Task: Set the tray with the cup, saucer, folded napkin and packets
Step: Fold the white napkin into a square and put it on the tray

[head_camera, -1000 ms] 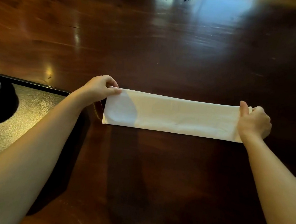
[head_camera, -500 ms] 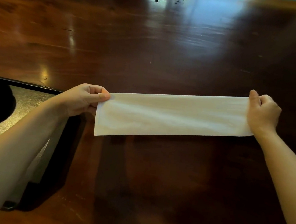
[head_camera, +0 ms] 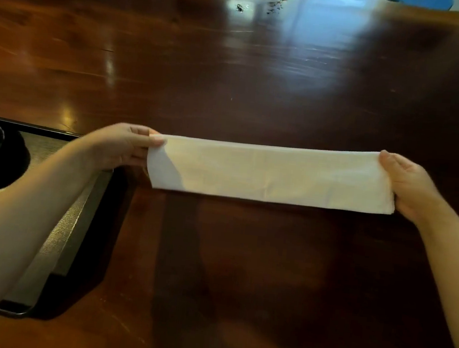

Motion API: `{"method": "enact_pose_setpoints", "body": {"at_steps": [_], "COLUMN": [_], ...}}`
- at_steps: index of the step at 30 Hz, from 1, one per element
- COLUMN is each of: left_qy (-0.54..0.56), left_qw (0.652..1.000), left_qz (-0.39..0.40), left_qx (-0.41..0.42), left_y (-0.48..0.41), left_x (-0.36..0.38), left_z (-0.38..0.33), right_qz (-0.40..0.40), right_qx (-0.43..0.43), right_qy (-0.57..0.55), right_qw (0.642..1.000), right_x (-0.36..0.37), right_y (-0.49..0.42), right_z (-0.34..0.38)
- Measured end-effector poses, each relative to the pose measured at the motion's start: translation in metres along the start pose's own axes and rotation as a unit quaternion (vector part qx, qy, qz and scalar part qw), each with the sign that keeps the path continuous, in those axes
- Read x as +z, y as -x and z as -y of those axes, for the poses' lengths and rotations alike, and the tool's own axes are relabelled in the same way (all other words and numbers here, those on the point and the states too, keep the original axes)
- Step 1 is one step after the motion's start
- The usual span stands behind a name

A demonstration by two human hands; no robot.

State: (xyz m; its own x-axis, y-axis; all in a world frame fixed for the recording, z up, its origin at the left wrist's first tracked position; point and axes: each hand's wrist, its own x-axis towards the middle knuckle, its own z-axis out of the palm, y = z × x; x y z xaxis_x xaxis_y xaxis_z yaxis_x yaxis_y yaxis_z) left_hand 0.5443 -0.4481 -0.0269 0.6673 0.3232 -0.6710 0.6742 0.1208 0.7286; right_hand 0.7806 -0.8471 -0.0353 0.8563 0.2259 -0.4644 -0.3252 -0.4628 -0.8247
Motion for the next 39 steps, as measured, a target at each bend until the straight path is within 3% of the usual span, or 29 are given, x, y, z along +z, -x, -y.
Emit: {"method": "enact_pose_setpoints", "body": {"at_steps": [3, 6, 12, 16, 19, 24, 28, 36, 39], "left_qy": [-0.059, -0.114, -0.19, -0.26, -0.345, -0.45, -0.527, -0.551, -0.546], "left_qw": [0.997, 0.984, 0.918, 0.869, 0.846, 0.814, 0.766, 0.745, 0.744], "left_qz": [-0.027, -0.083, -0.183, -0.189, -0.202, -0.198, -0.216, -0.247, -0.29], "left_qx": [0.05, 0.108, 0.296, 0.376, 0.353, 0.308, 0.298, 0.282, 0.255], "left_y": [0.009, 0.019, 0.024, 0.028, 0.032, 0.032, 0.029, 0.032, 0.03], "left_x": [-0.012, -0.01, -0.002, 0.012, 0.027, 0.042, 0.046, 0.055, 0.067], "left_z": [-0.026, -0.036, -0.003, 0.053, 0.088, 0.118, 0.119, 0.122, 0.112], "right_qz": [0.054, 0.035, 0.015, -0.019, -0.008, -0.041, -0.053, -0.03, -0.061], "right_qx": [-0.048, -0.093, -0.161, -0.215, -0.239, -0.279, -0.298, -0.285, -0.293], "right_qy": [0.012, 0.1, 0.007, 0.087, 0.165, 0.335, 0.353, 0.379, 0.352], "right_qw": [0.997, 0.99, 0.987, 0.972, 0.957, 0.899, 0.885, 0.88, 0.887], "right_x": [-0.02, -0.031, -0.029, -0.021, -0.016, -0.013, -0.007, -0.005, -0.001], "right_y": [0.004, 0.006, 0.025, 0.041, 0.051, 0.054, 0.057, 0.062, 0.065], "right_z": [0.01, 0.014, -0.002, -0.045, -0.079, -0.104, -0.108, -0.127, -0.127]}}
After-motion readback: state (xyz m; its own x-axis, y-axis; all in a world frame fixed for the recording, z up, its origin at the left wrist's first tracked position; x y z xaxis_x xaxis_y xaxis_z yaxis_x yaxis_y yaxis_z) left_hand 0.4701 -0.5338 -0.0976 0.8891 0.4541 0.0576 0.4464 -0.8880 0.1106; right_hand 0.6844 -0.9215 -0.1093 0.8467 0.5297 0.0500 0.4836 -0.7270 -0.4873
